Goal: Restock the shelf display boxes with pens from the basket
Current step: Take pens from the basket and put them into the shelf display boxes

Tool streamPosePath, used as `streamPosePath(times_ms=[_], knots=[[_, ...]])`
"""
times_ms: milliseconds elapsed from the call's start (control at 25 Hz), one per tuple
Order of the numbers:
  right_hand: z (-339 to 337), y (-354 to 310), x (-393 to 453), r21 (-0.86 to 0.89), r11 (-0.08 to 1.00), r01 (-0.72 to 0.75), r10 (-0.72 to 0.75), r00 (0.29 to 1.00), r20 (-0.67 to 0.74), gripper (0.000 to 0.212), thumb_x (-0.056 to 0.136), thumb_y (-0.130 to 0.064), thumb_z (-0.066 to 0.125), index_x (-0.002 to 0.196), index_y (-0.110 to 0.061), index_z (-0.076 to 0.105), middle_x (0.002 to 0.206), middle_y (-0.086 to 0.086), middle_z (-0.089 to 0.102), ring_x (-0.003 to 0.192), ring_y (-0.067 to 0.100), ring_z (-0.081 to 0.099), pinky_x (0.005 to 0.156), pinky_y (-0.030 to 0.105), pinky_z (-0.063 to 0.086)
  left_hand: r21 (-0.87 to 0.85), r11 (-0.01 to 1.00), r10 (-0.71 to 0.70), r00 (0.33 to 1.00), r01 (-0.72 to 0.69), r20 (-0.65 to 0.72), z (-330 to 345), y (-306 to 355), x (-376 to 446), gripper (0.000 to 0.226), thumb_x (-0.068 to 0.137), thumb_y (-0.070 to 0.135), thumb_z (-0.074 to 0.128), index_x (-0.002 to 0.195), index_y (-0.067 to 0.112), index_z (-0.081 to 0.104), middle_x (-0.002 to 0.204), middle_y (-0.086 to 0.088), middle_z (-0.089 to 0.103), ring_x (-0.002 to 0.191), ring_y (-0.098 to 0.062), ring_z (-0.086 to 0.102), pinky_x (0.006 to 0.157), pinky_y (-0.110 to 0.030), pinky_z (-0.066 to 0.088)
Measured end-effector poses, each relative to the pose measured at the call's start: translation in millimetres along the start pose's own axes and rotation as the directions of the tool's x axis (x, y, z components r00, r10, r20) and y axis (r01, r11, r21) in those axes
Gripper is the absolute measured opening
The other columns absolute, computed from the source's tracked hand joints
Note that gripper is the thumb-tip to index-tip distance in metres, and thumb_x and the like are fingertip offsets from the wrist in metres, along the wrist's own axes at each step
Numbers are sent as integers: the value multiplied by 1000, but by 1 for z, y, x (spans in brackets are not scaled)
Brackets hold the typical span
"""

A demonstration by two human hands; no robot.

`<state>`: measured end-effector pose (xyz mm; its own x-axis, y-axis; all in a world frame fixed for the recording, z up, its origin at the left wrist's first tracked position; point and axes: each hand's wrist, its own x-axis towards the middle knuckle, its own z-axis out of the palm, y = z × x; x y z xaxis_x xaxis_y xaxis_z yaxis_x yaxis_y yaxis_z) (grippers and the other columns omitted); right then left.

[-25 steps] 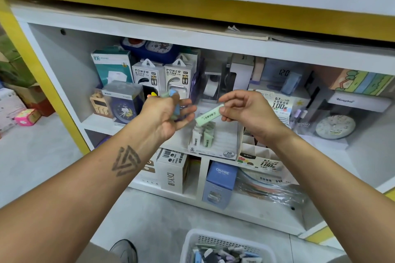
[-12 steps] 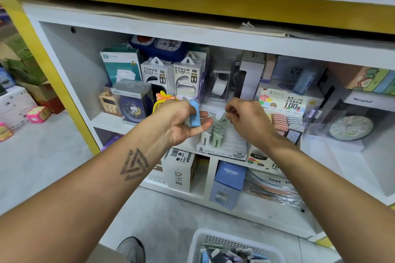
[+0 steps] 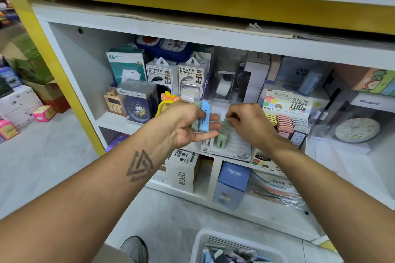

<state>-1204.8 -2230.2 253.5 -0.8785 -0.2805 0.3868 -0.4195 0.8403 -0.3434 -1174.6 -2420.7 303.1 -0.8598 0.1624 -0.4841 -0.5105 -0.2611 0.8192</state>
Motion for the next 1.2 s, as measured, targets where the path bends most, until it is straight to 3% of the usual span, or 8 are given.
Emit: streamPosePath(times_ms=[240,360,440,520,680,800,1000,1200], knots=[[1,-3,-1,-156,988,3,19,991,133,33,93,1,56,118,-12,73,114,8,72,107,26,65,97,37,52,20,1000,-4,1000,3,28,1,-1,2,22,99,-6,37,110,-4,56,116,-27,67,100,-39,69,77,-47,58],[-10,-16,5,285,941,-184,172,983,66,22,98,-15,61,115,-19,75,102,-6,74,83,4,67,72,19,51,52,998,-22,999,20,49,5,-1,0,26,98,-8,38,116,-9,57,119,-29,65,103,-40,68,79,-45,58],[-21,-27,8,660,687,-304,257,951,170,15,97,-23,65,106,-20,76,87,-6,75,65,4,64,57,17,46,83,996,-31,998,26,62,7,-1,-1,30,97,-8,38,121,-10,57,117,-28,66,102,-39,69,73,-41,60],[-28,-33,7,726,612,-313,236,949,210,10,92,-19,71,101,-16,76,78,-1,75,60,8,61,52,19,45,108,994,-38,996,30,80,10,-2,-3,31,96,-9,40,121,-10,58,116,-28,67,99,-37,70,66,-39,62],[-32,-25,10,689,663,-291,337,939,72,7,89,-2,71,96,-4,72,79,16,72,57,11,63,55,23,52,251,964,93,996,-85,-17,9,-3,-1,23,95,-8,48,115,-8,60,98,-23,71,82,-36,71,62,-35,61],[-30,-10,16,562,784,-264,393,912,-119,8,93,-3,65,98,-10,68,90,15,69,71,19,71,68,30,61,601,763,365,926,-239,-95,2,-4,8,18,92,-5,50,101,0,65,81,-14,66,61,-23,58,49,-22,47],[-4,-1,19,228,956,-182,221,963,-156,11,97,-9,59,107,-13,60,96,8,66,83,24,70,74,45,60,946,78,496,836,-314,236,-2,-16,10,24,89,0,48,74,18,54,76,-6,55,73,-31,53,58,-28,37],[-4,-2,22,41,992,-119,125,976,-179,10,96,-10,59,105,-12,60,92,12,70,84,32,67,73,46,57,927,-76,459,813,-367,359,-1,-21,15,24,82,-5,46,75,18,42,85,-12,56,82,-35,53,62,-32,37]])
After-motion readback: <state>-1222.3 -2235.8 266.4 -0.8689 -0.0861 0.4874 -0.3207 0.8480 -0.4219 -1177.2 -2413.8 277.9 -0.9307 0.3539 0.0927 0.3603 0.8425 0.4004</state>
